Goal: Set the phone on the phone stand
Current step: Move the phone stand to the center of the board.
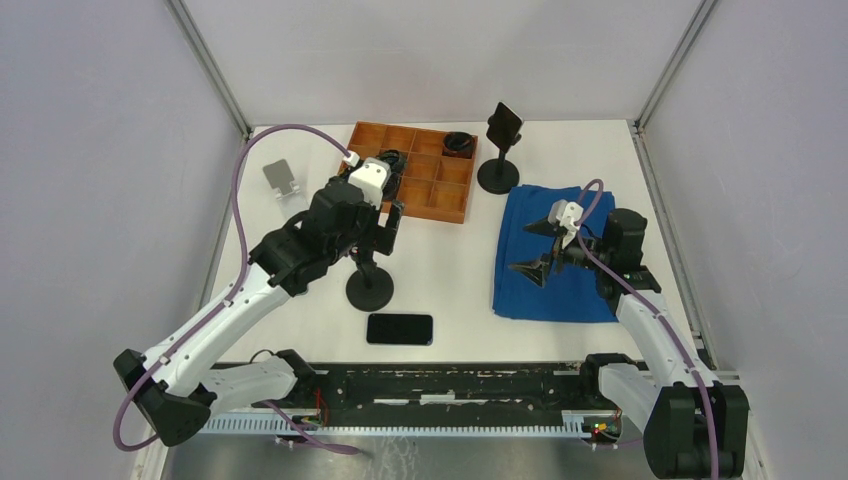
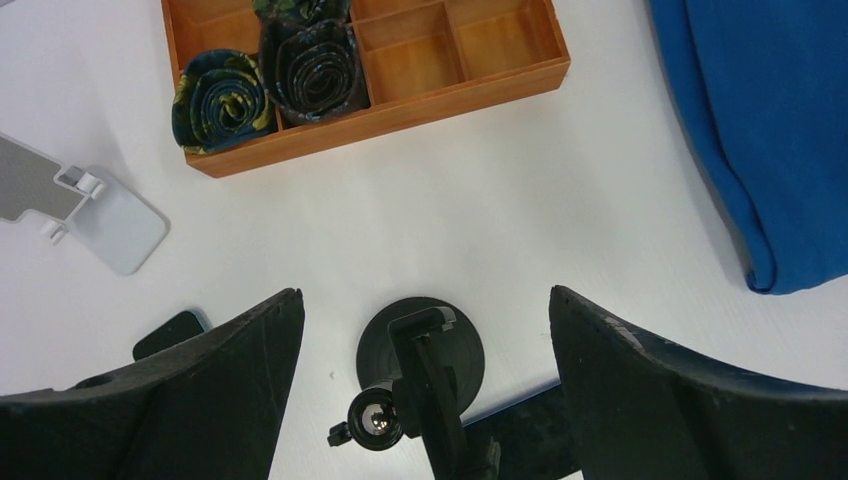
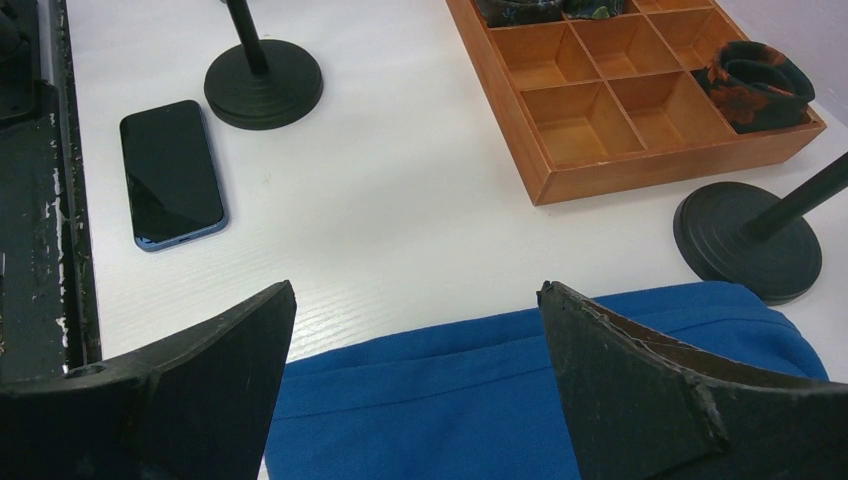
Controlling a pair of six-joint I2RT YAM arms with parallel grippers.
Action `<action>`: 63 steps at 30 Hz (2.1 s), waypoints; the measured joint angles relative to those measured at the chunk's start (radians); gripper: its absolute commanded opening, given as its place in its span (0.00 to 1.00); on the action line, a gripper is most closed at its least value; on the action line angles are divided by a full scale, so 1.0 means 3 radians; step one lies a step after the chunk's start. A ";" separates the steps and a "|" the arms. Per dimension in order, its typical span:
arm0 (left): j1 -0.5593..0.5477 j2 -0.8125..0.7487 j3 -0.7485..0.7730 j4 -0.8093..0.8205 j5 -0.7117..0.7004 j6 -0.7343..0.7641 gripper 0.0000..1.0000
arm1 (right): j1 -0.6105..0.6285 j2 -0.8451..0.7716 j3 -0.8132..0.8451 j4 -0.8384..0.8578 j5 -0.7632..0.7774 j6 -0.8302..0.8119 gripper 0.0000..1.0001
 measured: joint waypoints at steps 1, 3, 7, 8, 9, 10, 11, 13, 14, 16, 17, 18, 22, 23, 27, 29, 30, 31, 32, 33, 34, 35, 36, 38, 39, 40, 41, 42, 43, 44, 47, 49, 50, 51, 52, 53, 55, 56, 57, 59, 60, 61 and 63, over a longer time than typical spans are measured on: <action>0.0000 0.0011 0.0001 -0.0022 -0.0020 0.0001 0.96 | 0.0000 0.0000 0.0000 -0.0003 0.0000 -0.0001 0.98; 0.0000 0.0031 0.0001 -0.0066 -0.0052 0.0001 0.96 | 0.0001 0.0001 0.0000 -0.0006 -0.0001 0.0000 0.98; 0.0000 0.0051 0.0003 -0.0118 -0.0114 0.0003 0.95 | 0.0015 0.0009 0.0000 -0.0014 -0.0001 0.0000 0.98; 0.0000 0.0055 0.0003 -0.0120 -0.0132 0.0003 0.94 | 0.0015 0.0013 0.0000 -0.0014 -0.0001 0.0000 0.98; 0.0000 0.0060 0.0003 -0.0122 -0.0140 0.0003 0.94 | 0.0015 0.0015 0.0000 -0.0015 -0.0001 0.0000 0.98; 0.0000 0.0065 0.0004 -0.0123 -0.0149 0.0003 0.94 | 0.0015 0.0017 0.0000 -0.0015 -0.0001 0.0000 0.98; 0.0000 0.0070 0.0004 -0.0125 -0.0158 0.0004 0.94 | 0.0015 0.0017 0.0000 -0.0015 -0.0001 0.0001 0.98; 0.0000 0.0084 0.0004 -0.0136 -0.0184 0.0004 0.94 | 0.0015 0.0018 0.0000 -0.0015 -0.0001 0.0003 0.98; 0.0000 0.0092 0.0004 -0.0139 -0.0200 0.0004 0.94 | 0.0017 0.0019 0.0000 -0.0014 -0.0001 0.0004 0.98; 0.0000 0.0108 0.0004 -0.0144 -0.0221 0.0005 0.94 | 0.0019 0.0023 0.0000 -0.0014 -0.0001 0.0008 0.98; 0.0000 0.0117 0.0004 -0.0148 -0.0225 0.0005 0.94 | 0.0022 0.0028 0.0001 -0.0015 -0.0001 0.0009 0.98; 0.0000 0.0127 0.0004 -0.0155 -0.0229 0.0006 0.94 | 0.0022 0.0033 0.0001 -0.0014 -0.0001 0.0010 0.98; 0.0000 0.0145 0.0004 -0.0187 -0.0251 0.0006 0.94 | 0.0025 0.0051 0.0001 -0.0015 -0.0003 0.0011 0.98; 0.0000 0.0149 0.0004 -0.0187 -0.0256 0.0006 0.94 | 0.0031 0.0053 0.0001 -0.0015 -0.0003 0.0011 0.98; 0.0000 0.0170 0.0004 -0.0189 -0.0295 0.0009 0.94 | 0.0042 0.0060 0.0001 -0.0015 -0.0003 0.0013 0.98; 0.0000 0.0188 0.0004 -0.0191 -0.0306 0.0010 0.94 | 0.0043 0.0062 0.0001 -0.0015 -0.0003 0.0013 0.98; 0.0000 0.0193 0.0004 -0.0191 -0.0308 0.0010 0.94 | 0.0043 0.0065 0.0001 -0.0015 -0.0003 0.0013 0.98; 0.0000 0.0203 0.0004 -0.0192 -0.0308 0.0011 0.94 | 0.0043 0.0067 0.0001 -0.0015 -0.0004 0.0013 0.98; 0.0000 0.0212 0.0004 -0.0195 -0.0308 0.0013 0.94 | 0.0043 0.0070 0.0001 -0.0015 -0.0004 0.0013 0.98; 0.0000 0.0221 0.0004 -0.0196 -0.0309 0.0025 0.94 | 0.0043 0.0075 0.0001 -0.0015 -0.0004 0.0013 0.98; 0.0000 0.0231 0.0004 -0.0198 -0.0309 0.0034 0.94 | 0.0043 0.0078 0.0001 -0.0015 -0.0004 0.0013 0.98; 0.0000 0.0243 0.0004 -0.0201 -0.0309 0.0038 0.93 | 0.0043 0.0083 0.0001 -0.0015 -0.0004 0.0013 0.98; 0.0000 0.0256 0.0004 -0.0205 -0.0309 0.0038 0.93 | 0.0043 0.0085 0.0001 -0.0017 -0.0004 0.0013 0.98; 0.0000 0.0277 0.0004 -0.0210 -0.0308 0.0039 0.91 | 0.0043 0.0088 0.0003 -0.0015 -0.0004 0.0014 0.98; 0.0000 0.0290 0.0004 -0.0212 -0.0308 0.0039 0.89 | 0.0043 0.0088 0.0003 -0.0017 -0.0004 0.0014 0.98; 0.0000 0.0305 0.0005 -0.0217 -0.0306 0.0039 0.87 | 0.0045 0.0089 0.0003 -0.0015 -0.0004 0.0014 0.98; 0.0000 0.0318 0.0010 -0.0235 -0.0305 0.0039 0.86 | 0.0045 0.0089 0.0003 -0.0015 -0.0005 0.0015 0.98; 0.0000 0.0329 0.0014 -0.0253 -0.0301 0.0039 0.85 | 0.0045 0.0089 0.0003 -0.0015 -0.0004 0.0015 0.98; 0.0000 0.0342 0.0022 -0.0281 -0.0295 0.0038 0.84 | 0.0045 0.0090 0.0004 -0.0017 -0.0004 0.0017 0.98; 0.0000 0.0348 0.0027 -0.0294 -0.0286 0.0038 0.83 | 0.0045 0.0090 0.0005 -0.0015 -0.0004 0.0017 0.98; 0.0000 0.0354 0.0055 -0.0371 -0.0220 0.0037 0.79 | 0.0050 0.0090 0.0005 -0.0017 -0.0004 0.0020 0.98; 0.0000 0.0352 0.0070 -0.0402 -0.0188 0.0036 0.76 | 0.0060 0.0090 0.0005 -0.0015 -0.0004 0.0020 0.98; 0.0000 0.0351 0.0072 -0.0429 -0.0177 0.0036 0.74 | 0.0060 0.0092 0.0005 -0.0017 -0.0005 0.0020 0.98; 0.0000 0.0350 0.0072 -0.0444 -0.0158 0.0036 0.71 | 0.0064 0.0093 0.0005 -0.0017 -0.0005 0.0020 0.98; 0.0000 0.0350 0.0072 -0.0460 -0.0142 0.0036 0.68 | 0.0066 0.0095 0.0006 -0.0015 -0.0004 0.0020 0.98; 0.0000 0.0350 0.0072 -0.0474 -0.0130 0.0036 0.66 | 0.0066 0.0098 0.0006 -0.0017 -0.0004 0.0020 0.98; 0.0000 0.0350 0.0072 -0.0495 -0.0120 0.0034 0.63 | 0.0066 0.0102 0.0006 -0.0017 -0.0004 0.0020 0.98; 0.0000 0.0350 0.0072 -0.0498 -0.0114 0.0034 0.61 | 0.0066 0.0103 0.0006 -0.0017 -0.0004 0.0020 0.98; 0.0000 0.0352 0.0072 -0.0500 -0.0108 0.0034 0.61 | 0.0066 0.0103 0.0006 -0.0018 -0.0004 0.0020 0.98; 0.0000 0.0361 0.0072 -0.0501 -0.0104 0.0034 0.57 | 0.0066 0.0103 0.0006 -0.0017 -0.0004 0.0020 0.98; 0.0000 0.0369 0.0072 -0.0502 -0.0103 0.0034 0.56 | 0.0066 0.0103 0.0006 -0.0018 -0.0004 0.0020 0.98; 0.0000 0.0380 0.0072 -0.0504 -0.0103 0.0036 0.54 | 0.0066 0.0103 0.0006 -0.0017 -0.0004 0.0020 0.98; 0.0000 0.0409 0.0072 -0.0506 -0.0102 0.0034 0.52 | 0.0067 0.0103 0.0008 -0.0017 -0.0004 0.0020 0.98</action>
